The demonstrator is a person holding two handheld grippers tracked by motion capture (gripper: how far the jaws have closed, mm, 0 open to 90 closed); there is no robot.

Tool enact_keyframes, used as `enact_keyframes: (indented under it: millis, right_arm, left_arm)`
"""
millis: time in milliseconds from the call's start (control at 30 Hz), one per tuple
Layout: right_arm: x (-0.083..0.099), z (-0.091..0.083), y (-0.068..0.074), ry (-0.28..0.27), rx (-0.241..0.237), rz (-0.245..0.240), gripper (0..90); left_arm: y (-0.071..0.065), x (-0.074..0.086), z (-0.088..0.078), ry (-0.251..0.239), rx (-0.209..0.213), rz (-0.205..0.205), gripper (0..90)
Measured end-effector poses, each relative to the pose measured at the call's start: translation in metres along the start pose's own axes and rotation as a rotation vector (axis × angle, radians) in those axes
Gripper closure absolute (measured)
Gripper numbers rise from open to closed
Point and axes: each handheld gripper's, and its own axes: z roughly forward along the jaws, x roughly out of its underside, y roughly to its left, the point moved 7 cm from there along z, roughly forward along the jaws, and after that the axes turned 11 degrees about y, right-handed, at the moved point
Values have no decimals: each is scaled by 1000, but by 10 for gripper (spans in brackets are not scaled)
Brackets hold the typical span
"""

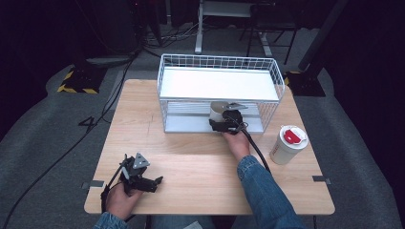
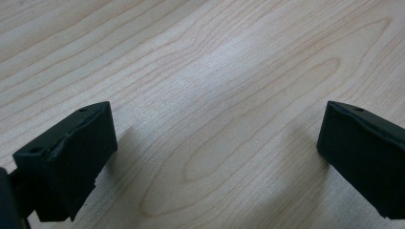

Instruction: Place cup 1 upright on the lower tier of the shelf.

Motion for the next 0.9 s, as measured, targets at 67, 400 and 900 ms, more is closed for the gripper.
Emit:
enact_keyframes:
  millis: [67,400,900]
  right_arm:
    - [0,0,0,-3,3,-2,161]
    - [-1,-17,6,-21,-5,-25,101]
    - [3,-60,16,-50,-47,-24,109]
  left_arm:
    - [0,0,0,0,0,-1,3]
    - [0,0,0,2,-1,5,3]
    - [0,0,0,2,-1,6,3]
